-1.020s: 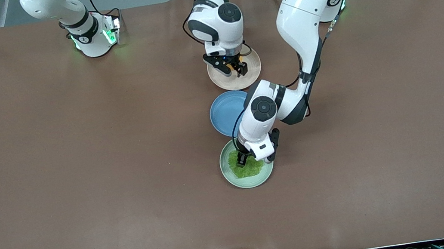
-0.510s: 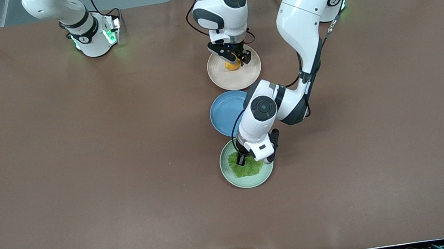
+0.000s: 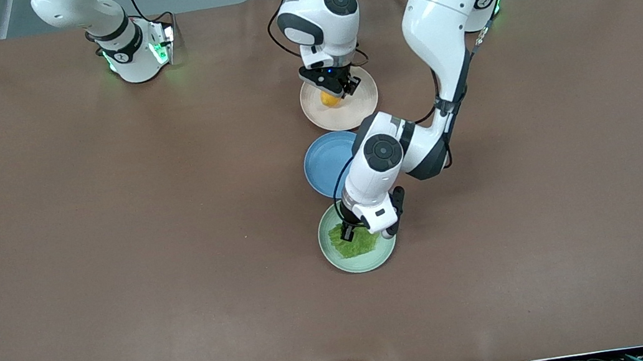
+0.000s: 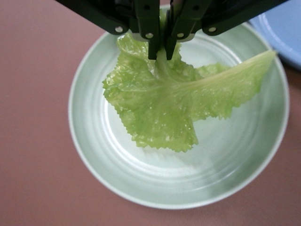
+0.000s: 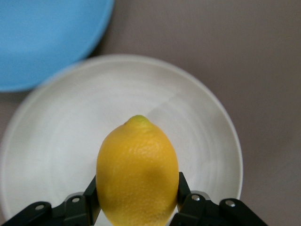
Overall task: Pick lemon and lettuce from plates
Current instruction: 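Lift the lettuce with the left gripper while the right gripper lifts the lemon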
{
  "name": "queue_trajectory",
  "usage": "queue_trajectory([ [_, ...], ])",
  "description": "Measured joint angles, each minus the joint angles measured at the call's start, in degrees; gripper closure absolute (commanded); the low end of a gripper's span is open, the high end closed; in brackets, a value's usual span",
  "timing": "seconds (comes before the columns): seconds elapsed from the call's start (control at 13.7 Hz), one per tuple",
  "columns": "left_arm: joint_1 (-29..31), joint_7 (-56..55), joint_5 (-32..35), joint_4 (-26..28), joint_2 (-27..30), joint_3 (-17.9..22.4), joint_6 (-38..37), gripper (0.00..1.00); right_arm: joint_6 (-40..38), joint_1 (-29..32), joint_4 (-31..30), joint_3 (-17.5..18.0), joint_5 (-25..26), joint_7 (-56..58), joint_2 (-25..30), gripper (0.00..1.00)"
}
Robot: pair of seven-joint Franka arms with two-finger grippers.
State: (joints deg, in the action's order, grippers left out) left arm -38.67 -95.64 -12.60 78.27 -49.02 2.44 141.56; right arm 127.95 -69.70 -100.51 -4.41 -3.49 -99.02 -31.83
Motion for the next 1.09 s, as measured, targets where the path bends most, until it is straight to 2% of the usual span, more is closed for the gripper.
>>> queue_trajectory([
  [0.22,1.8,2.0,0.0,-0.2,5.3,0.2,-8.7,0.97,-8.9,7.8,0.3,-0.4,0.0,12.8,10.0,0.97],
  [0.36,4.3,6.3,0.0,0.2,10.4,0.3,-16.0,0.97,-10.6,15.0,-2.8,-0.6,0.0,24.2,16.4,0.97],
  [0.51,7.5,13.9,0.0,2.4,15.9,0.3,-24.2,0.98,-10.6,23.5,-7.0,-0.8,0.1,36.6,20.4,0.97],
  [0.73,13.2,30.4,0.0,10.0,24.3,0.4,-32.7,0.98,-10.2,36.4,-10.4,-0.9,0.1,54.9,21.8,0.97],
  [1.09,21.6,56.5,4.0,27.5,35.1,0.6,-33.1,0.97,-9.2,54.3,-12.5,-0.8,0.0,82.1,21.8,0.96],
])
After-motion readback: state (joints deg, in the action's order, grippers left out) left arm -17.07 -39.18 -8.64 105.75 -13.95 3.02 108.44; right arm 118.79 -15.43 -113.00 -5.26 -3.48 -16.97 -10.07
